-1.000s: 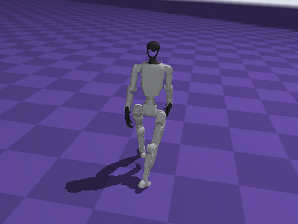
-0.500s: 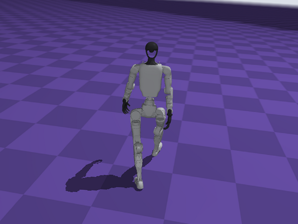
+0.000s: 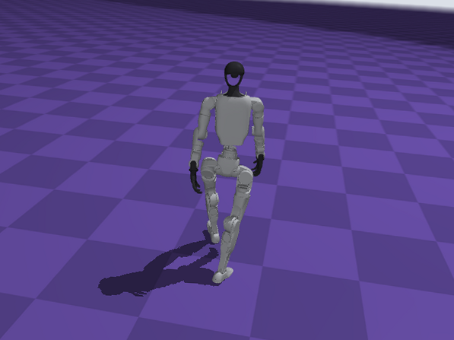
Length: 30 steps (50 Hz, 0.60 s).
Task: Walk run
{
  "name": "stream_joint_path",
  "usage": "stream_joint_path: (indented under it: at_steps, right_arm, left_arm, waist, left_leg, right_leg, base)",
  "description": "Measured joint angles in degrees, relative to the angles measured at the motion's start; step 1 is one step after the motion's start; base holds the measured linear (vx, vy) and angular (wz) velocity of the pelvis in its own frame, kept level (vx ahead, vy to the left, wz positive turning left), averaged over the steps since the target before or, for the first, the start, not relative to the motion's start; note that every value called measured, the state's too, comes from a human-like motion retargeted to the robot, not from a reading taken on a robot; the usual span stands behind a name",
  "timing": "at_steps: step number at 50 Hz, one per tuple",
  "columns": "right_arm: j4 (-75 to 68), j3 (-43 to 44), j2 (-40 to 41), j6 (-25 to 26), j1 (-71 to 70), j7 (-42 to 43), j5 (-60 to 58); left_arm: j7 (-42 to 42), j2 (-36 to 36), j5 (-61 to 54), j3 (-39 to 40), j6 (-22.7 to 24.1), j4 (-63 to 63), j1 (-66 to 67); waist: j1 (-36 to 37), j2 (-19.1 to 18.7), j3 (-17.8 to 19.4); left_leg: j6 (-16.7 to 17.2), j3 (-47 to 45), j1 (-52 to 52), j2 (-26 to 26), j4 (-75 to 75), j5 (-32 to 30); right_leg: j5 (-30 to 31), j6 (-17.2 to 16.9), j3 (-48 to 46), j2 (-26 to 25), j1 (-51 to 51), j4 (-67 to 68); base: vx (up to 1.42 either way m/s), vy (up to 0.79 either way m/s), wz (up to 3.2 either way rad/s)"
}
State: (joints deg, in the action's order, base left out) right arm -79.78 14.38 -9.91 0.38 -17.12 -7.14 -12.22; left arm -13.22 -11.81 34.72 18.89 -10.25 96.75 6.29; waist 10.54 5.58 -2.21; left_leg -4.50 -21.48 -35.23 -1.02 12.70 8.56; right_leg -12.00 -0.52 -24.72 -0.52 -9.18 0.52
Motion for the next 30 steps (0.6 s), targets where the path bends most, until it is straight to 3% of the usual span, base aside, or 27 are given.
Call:
stream_joint_path:
  at_steps: [3,5,7,8,10,12,13,15,17,23,25,28,30]
  right_arm:
    - [0.19,-0.59,-0.13,-1.55,-1.02,0.36,1.09]
    - [-1.11,-1.09,0.47,-1.42,-0.19,0.93,0.92]
    - [-3.28,-0.84,1.00,-0.24,2.49,0.44,-1.31]
    - [-4.53,-0.97,1.60,0.13,3.83,0.52,-2.66]
    - [-6.98,-2.61,2.91,0.03,6.58,1.53,-3.61]
    - [-9.22,-3.52,3.35,0.29,9.17,1.25,-4.03]
    - [-9.83,-3.45,3.55,0.49,10.45,0.92,-4.48]
    - [-10.51,-2.03,4.48,0.43,12.93,1.03,-6.04]
    - [-11.15,-0.64,5.34,-0.33,15.83,1.55,-6.51]
    - [-13.02,3.18,6.06,1.03,22.36,-0.01,-5.30]
    - [-13.45,4.66,6.18,2.09,23.72,-1.17,-4.45]
    - [-14.12,6.70,6.04,3.69,24.75,-2.68,-2.77]
    - [-14.75,7.78,5.77,4.83,25.36,-2.96,-1.90]
  left_arm:
    - [-2.56,-0.57,-0.46,1.48,-2.89,0.66,-0.06]
    - [-4.51,-0.97,-0.50,1.54,-4.52,0.66,0.01]
    - [-4.61,-1.13,0.37,1.41,-4.77,0.63,-0.05]
    - [-4.13,-1.04,0.93,1.99,-4.40,0.54,-0.55]
    - [-3.85,-0.74,0.87,1.86,-2.69,-1.11,-1.45]
    - [-4.18,-1.29,-0.72,-0.63,-0.82,-3.30,-3.14]
    - [-3.64,-1.41,-2.06,-2.14,-0.03,-4.27,-4.63]
    - [-1.55,-1.55,-4.53,-4.16,1.35,-5.85,-8.49]
    - [-0.12,-1.11,-4.90,-3.98,2.54,-8.16,-11.89]
    - [-4.23,-1.46,-7.77,-5.36,1.41,-17.79,-21.05]
    - [-4.51,-2.16,-8.42,-6.93,2.05,-20.92,-23.98]
    - [-3.72,-3.41,-8.26,-9.88,3.86,-24.89,-26.88]
    - [-2.76,-3.56,-7.37,-11.19,4.74,-26.64,-26.83]
  waist:
    - [2.00,0.29,-1.07]
    - [2.51,-0.42,-1.91]
    - [3.24,-1.59,-3.49]
    - [2.52,-2.74,-4.21]
    - [-0.30,-5.80,-4.12]
    - [-1.42,-8.58,-3.27]
    - [-1.43,-8.79,-2.64]
    - [-3.24,-7.31,-1.37]
    - [-5.59,-5.60,-1.10]
    - [-13.44,-3.80,-0.99]
    - [-16.32,-2.89,-0.56]
    - [-17.82,-1.78,-1.79]
    - [-18.55,-1.88,-3.10]
  left_leg:
    - [-1.22,2.46,-3.46,0.57,-3.01,-2.17]
    - [-2.14,-0.24,-2.52,2.43,2.40,-2.43]
    - [-3.36,-1.94,-1.34,5.85,7.22,-6.70]
    - [-3.16,0.25,-1.35,8.01,10.79,-6.16]
    - [-2.98,3.54,2.16,11.01,15.76,-0.72]
    - [-1.57,5.10,7.17,13.75,16.76,2.99]
    - [-0.82,4.39,10.36,13.91,15.26,3.63]
    - [0.48,1.82,17.28,11.17,9.02,2.99]
    - [1.48,1.22,22.66,6.90,2.50,1.56]
    - [3.32,-0.12,34.76,0.11,-7.77,2.92]
    - [3.30,3.13,38.65,-2.16,-9.48,4.37]
    - [3.96,6.42,42.95,-3.94,-10.94,5.74]
    - [7.04,9.25,45.11,-3.46,-9.99,4.16]
  right_leg:
    - [2.91,-2.69,3.24,-0.32,-2.87,1.84]
    - [8.41,-4.48,5.72,-1.19,-5.08,4.79]
    - [21.61,-3.94,6.82,-2.19,-5.87,9.93]
    - [29.30,-2.38,4.25,-2.20,-5.36,13.59]
    - [39.02,-0.10,-1.61,-2.25,-3.40,24.57]
    - [34.96,5.07,-6.73,-1.02,0.01,37.01]
    - [31.58,5.37,-5.62,-0.50,3.96,42.59]
    - [26.32,2.77,-4.08,2.17,13.78,52.18]
    - [22.53,-0.05,-2.74,3.29,22.40,53.64]
    - [10.05,2.00,-13.32,10.37,36.24,30.81]
    - [6.64,0.35,-13.36,11.39,40.01,19.52]
    - [6.09,0.37,-5.43,10.36,47.53,9.04]
    - [6.38,0.80,-9.46,11.69,48.62,9.87]
  base:
    - [1.37,0.01,-0.61]
    - [1.22,0.03,-0.59]
    - [1.58,0.13,-0.47]
    - [1.45,0.09,-0.11]
    - [1.43,0.05,0.19]
    - [1.22,0.02,-0.01]
    - [1.16,-0.01,-0.05]
    - [1.04,0.00,0.28]
    - [1.23,0.00,0.62]
    - [0.92,-0.10,0.82]
    - [1.04,-0.26,1.20]
    - [0.94,-0.30,0.78]
    - [1.37,-0.46,0.59]
